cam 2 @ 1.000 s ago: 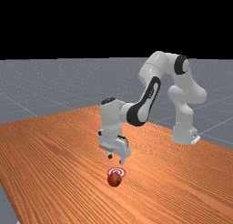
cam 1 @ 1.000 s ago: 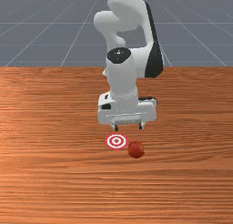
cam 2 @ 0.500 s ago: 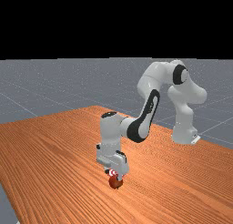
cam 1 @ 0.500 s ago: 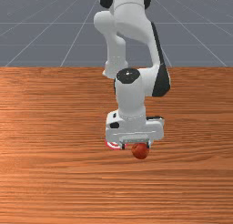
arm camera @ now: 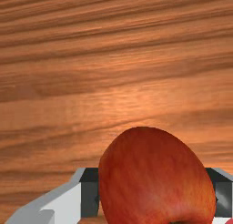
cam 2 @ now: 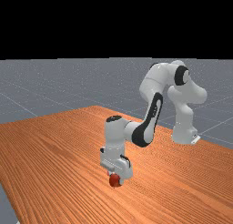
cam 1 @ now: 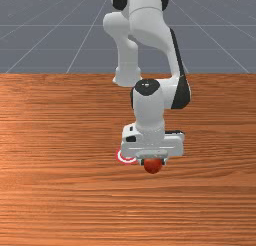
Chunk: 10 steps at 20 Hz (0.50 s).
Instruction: Pick the apple to the marker
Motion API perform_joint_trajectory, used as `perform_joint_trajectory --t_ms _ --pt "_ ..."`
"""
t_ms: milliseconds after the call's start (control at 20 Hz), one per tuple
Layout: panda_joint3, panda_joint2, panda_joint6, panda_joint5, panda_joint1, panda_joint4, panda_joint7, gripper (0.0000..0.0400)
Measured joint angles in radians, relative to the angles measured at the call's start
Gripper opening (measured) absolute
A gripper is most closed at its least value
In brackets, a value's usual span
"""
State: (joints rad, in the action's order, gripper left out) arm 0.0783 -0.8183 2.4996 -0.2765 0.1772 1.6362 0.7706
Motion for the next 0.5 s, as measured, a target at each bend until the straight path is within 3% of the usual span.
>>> perform_joint_trajectory --t_ms 300,500 --pt "0.087 0.073 0.015 0.032 -0.025 0.143 0.01 0.0297" --pt "0.101 0.113 0.072 0.032 -0.025 0.228 0.004 0.0297"
